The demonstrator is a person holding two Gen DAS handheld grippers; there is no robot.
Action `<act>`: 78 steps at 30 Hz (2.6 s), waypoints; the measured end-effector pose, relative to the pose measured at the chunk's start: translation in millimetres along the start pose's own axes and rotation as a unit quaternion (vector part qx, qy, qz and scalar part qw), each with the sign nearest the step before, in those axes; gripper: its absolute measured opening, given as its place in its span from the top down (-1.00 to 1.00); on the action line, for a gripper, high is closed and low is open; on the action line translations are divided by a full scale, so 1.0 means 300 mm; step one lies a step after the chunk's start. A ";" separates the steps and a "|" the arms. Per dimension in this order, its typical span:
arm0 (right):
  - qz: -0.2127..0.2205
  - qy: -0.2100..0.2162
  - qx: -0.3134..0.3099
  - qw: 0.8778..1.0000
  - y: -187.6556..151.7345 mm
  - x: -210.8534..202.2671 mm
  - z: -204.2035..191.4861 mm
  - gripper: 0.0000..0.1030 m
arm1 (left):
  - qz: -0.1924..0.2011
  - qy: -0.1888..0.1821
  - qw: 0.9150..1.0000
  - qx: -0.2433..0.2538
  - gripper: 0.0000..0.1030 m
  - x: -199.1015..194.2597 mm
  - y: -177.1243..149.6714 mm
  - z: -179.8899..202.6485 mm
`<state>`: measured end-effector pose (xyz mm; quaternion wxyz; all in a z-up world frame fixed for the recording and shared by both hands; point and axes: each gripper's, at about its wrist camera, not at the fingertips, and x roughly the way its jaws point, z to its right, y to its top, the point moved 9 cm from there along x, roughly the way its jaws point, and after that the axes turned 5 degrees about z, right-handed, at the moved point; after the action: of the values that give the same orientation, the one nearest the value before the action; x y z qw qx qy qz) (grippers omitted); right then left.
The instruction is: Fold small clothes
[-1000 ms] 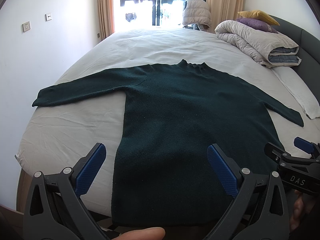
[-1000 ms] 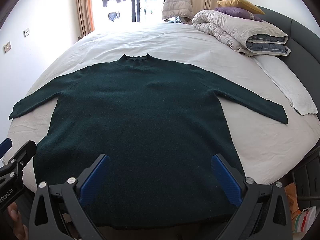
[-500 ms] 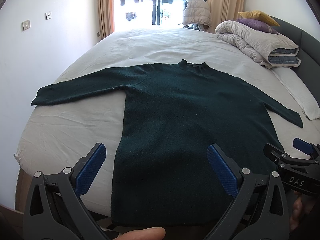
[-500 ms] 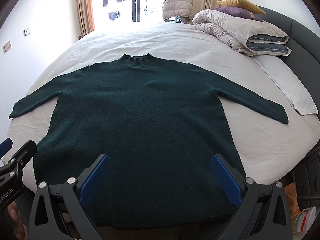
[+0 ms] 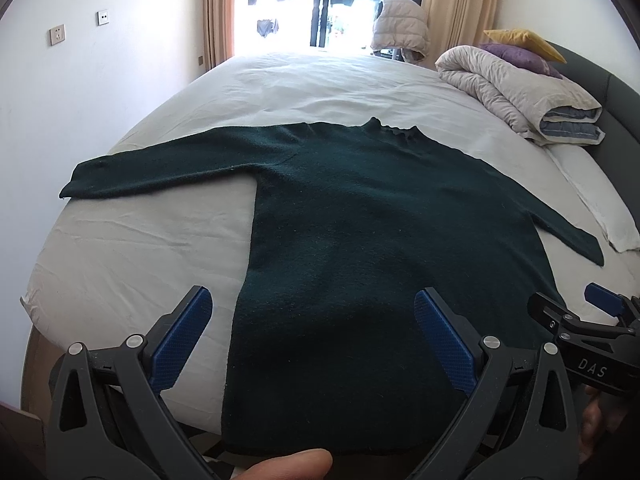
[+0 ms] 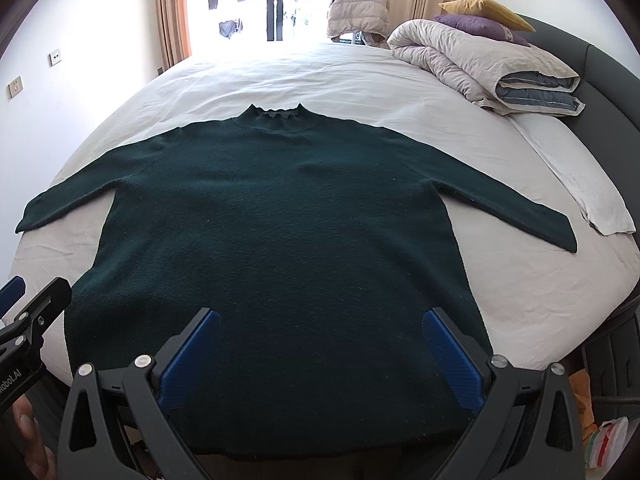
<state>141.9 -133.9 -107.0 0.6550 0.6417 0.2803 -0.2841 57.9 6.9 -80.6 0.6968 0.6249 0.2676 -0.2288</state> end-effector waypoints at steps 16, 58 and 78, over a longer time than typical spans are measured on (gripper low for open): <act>0.109 0.108 0.033 0.988 0.159 -0.068 -0.109 -0.99 | 0.095 -0.062 0.947 -0.301 -1.00 0.146 0.195 -0.743; 0.052 0.187 0.099 0.976 0.157 0.121 -0.160 -0.42 | 0.106 -0.006 0.936 -0.336 0.87 0.531 0.572 -1.143; -0.146 0.483 0.220 0.835 0.405 0.524 -0.461 -0.45 | 0.128 0.170 0.932 0.294 0.87 0.674 0.328 -0.198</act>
<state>337.6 4.2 -142.0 0.2290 0.7764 0.5811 -0.0846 268.9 80.4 -144.7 0.4497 0.8601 0.2207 -0.0966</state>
